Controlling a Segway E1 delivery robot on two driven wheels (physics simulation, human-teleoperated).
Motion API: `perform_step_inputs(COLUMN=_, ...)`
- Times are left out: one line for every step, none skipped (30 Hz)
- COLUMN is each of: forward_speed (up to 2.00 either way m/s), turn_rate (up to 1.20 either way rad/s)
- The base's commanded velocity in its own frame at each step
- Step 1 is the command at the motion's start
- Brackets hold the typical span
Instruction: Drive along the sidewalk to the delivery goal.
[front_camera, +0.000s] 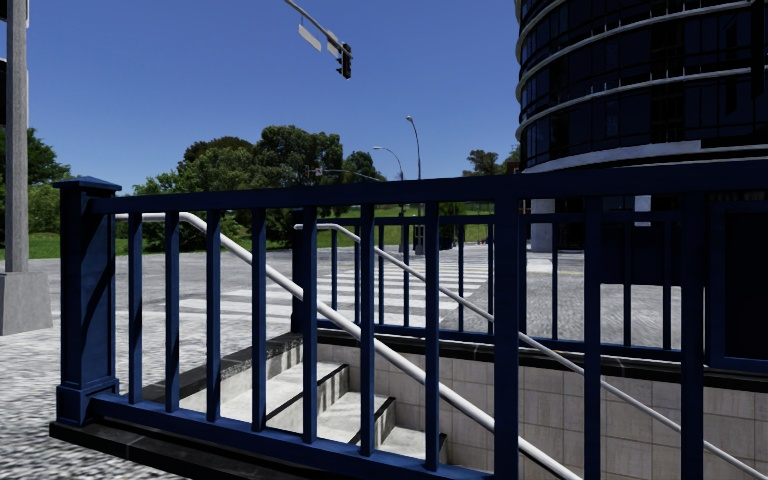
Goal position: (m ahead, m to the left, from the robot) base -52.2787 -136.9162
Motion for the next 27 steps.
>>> perform_step_inputs(forward_speed=0.0, turn_rate=0.0)
perform_step_inputs(forward_speed=0.0, turn_rate=0.0)
perform_step_inputs(forward_speed=0.0, turn_rate=0.0)
perform_step_inputs(forward_speed=0.0, turn_rate=0.0)
perform_step_inputs(forward_speed=0.0, turn_rate=0.0)
perform_step_inputs(forward_speed=0.0, turn_rate=0.0)
perform_step_inputs(forward_speed=0.0, turn_rate=0.0)
perform_step_inputs(forward_speed=0.0, turn_rate=0.0)
perform_step_inputs(forward_speed=0.0, turn_rate=0.0)
perform_step_inputs(forward_speed=0.0, turn_rate=0.0)
perform_step_inputs(forward_speed=0.0, turn_rate=0.0)
perform_step_inputs(forward_speed=0.0, turn_rate=0.0)
perform_step_inputs(forward_speed=0.0, turn_rate=0.0)
perform_step_inputs(forward_speed=0.0, turn_rate=0.0)
perform_step_inputs(forward_speed=0.0, turn_rate=0.0)
perform_step_inputs(forward_speed=0.0, turn_rate=0.0)
perform_step_inputs(forward_speed=0.0, turn_rate=0.0)
perform_step_inputs(forward_speed=0.0, turn_rate=0.0)
perform_step_inputs(forward_speed=0.0, turn_rate=0.0)
perform_step_inputs(forward_speed=0.0, turn_rate=0.0)
perform_step_inputs(forward_speed=0.0, turn_rate=0.0)
perform_step_inputs(forward_speed=0.0, turn_rate=0.0)
perform_step_inputs(forward_speed=0.0, turn_rate=0.0)
perform_step_inputs(forward_speed=0.0, turn_rate=0.0)
perform_step_inputs(forward_speed=0.0, turn_rate=0.0)
perform_step_inputs(forward_speed=0.0, turn_rate=0.0)
perform_step_inputs(forward_speed=0.0, turn_rate=0.0)
